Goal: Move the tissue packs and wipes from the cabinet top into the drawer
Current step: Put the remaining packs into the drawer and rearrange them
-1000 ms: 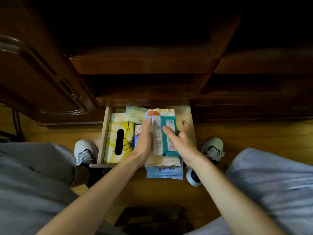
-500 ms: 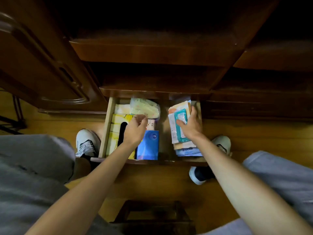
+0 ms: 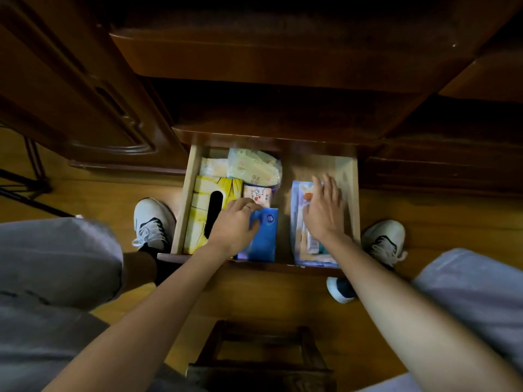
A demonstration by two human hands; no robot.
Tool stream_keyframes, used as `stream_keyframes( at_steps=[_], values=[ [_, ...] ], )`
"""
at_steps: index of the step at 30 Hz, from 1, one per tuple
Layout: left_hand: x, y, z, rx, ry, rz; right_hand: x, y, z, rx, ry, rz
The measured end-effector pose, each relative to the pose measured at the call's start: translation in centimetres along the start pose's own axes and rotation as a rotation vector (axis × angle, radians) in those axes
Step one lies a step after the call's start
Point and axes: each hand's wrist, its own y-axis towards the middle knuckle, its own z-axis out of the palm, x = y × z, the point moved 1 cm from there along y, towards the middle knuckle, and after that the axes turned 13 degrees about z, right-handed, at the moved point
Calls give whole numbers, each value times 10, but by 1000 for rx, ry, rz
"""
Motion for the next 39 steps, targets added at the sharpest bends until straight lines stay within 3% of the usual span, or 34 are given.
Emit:
stream_keyframes(
  at_steps=[3, 5, 10, 16, 23, 32, 39],
  values=[
    [0, -1, 8, 162, 140, 58, 13, 22, 1, 246, -155, -78],
    [0, -1, 14, 222, 226, 67, 22, 27, 5, 316, -274, -88],
    [5, -2, 20, 224, 298, 83, 22, 27, 20, 265, -415, -92],
    [4, -4, 16, 284, 353, 127, -12, 10, 25, 205, -381, -134],
    [3, 6, 16, 327, 412, 146, 5, 38, 23, 203, -296, -111],
    [0, 15, 17, 538, 416, 67, -26, 23, 44, 332, -167, -49],
    [-11, 20, 11, 524, 423, 71, -27, 3, 33, 228, -248, -93]
  ],
)
